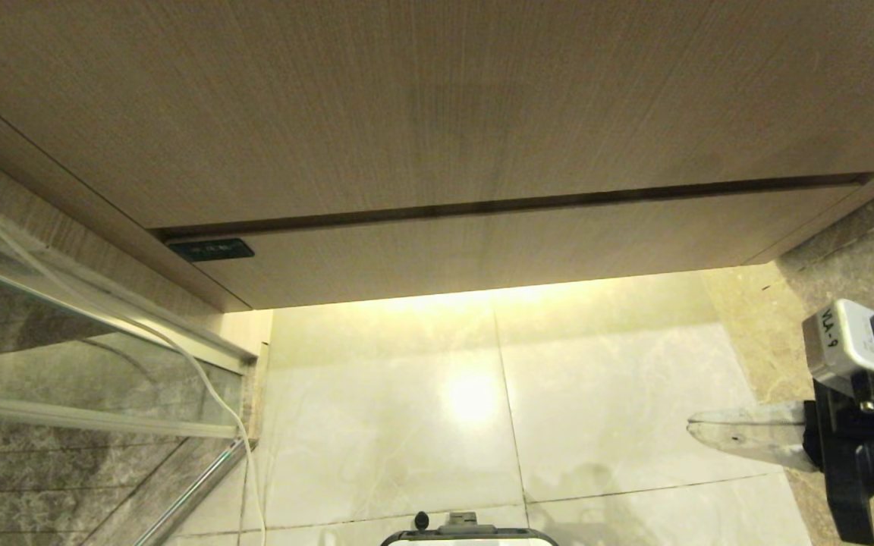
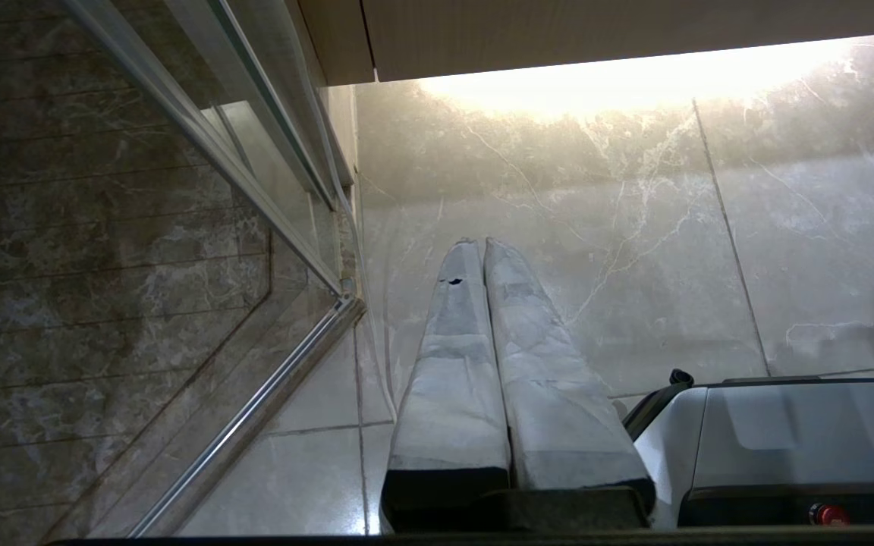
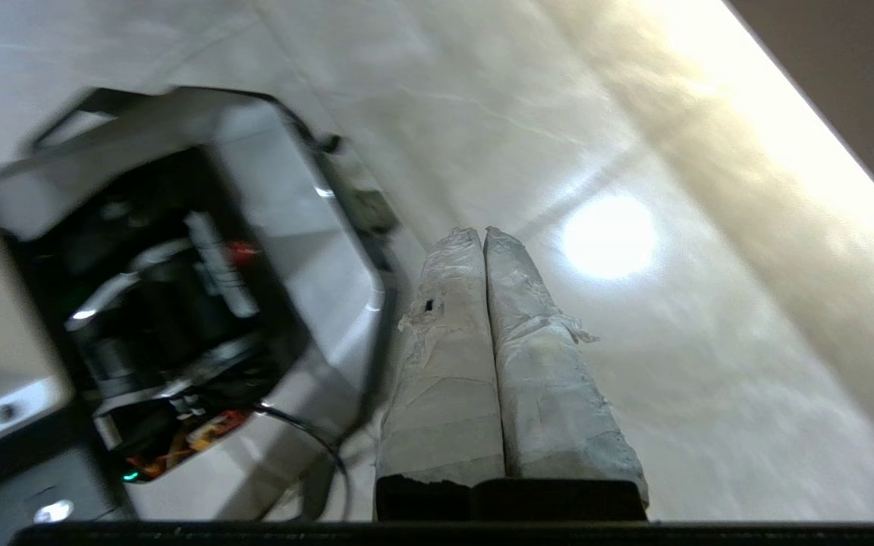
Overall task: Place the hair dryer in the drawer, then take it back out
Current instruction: Pull open the drawer
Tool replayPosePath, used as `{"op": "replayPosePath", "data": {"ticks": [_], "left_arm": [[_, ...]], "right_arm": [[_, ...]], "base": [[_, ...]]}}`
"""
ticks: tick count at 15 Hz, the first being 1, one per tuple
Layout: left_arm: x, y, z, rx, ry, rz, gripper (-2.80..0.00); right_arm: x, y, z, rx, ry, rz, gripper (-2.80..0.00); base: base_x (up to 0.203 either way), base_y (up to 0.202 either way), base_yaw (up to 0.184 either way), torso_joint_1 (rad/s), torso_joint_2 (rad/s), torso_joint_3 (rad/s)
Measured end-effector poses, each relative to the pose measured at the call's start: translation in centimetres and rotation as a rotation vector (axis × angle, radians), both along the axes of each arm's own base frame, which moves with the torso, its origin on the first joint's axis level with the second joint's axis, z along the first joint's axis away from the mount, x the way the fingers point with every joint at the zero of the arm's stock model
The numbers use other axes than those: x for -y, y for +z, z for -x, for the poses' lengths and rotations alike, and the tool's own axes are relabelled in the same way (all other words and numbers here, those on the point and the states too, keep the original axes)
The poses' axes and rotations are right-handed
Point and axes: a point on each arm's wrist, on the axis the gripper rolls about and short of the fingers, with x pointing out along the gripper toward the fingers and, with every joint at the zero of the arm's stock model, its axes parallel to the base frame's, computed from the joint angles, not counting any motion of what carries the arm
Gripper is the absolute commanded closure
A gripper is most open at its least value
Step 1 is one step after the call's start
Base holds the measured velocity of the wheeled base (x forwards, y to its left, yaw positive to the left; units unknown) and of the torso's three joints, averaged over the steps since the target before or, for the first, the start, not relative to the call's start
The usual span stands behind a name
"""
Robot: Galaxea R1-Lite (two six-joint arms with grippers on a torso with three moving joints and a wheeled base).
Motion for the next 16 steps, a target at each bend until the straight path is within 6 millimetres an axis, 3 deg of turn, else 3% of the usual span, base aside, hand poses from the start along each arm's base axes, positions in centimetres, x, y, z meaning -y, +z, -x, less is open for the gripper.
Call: {"op": "replayPosePath", "data": {"ticks": [4, 10, 11, 16], "left_arm": [[0.0, 0.0, 0.0, 0.0, 0.0, 0.0, 0.0], [0.0, 0.0, 0.0, 0.0, 0.0, 0.0, 0.0], [0.0, 0.0, 0.0, 0.0, 0.0, 0.0, 0.0], [0.0, 0.0, 0.0, 0.0, 0.0, 0.0, 0.0]], "right_arm": [[1.1, 1.3, -1.4, 0.037, -0.144, 0.008, 0.0], [0.3, 1.1, -5.2, 0.123, -0.015, 0.196, 0.0], [0.1, 1.0, -5.9, 0.125, -0.004, 0.207, -2.8], [-0.8, 1.9, -8.9, 0.061, -0.077, 0.113, -2.8]], "base": [[0.0, 0.0, 0.0, 0.0, 0.0, 0.0], [0.0, 0.0, 0.0, 0.0, 0.0, 0.0], [0.0, 0.0, 0.0, 0.0, 0.0, 0.0], [0.0, 0.0, 0.0, 0.0, 0.0, 0.0]]}}
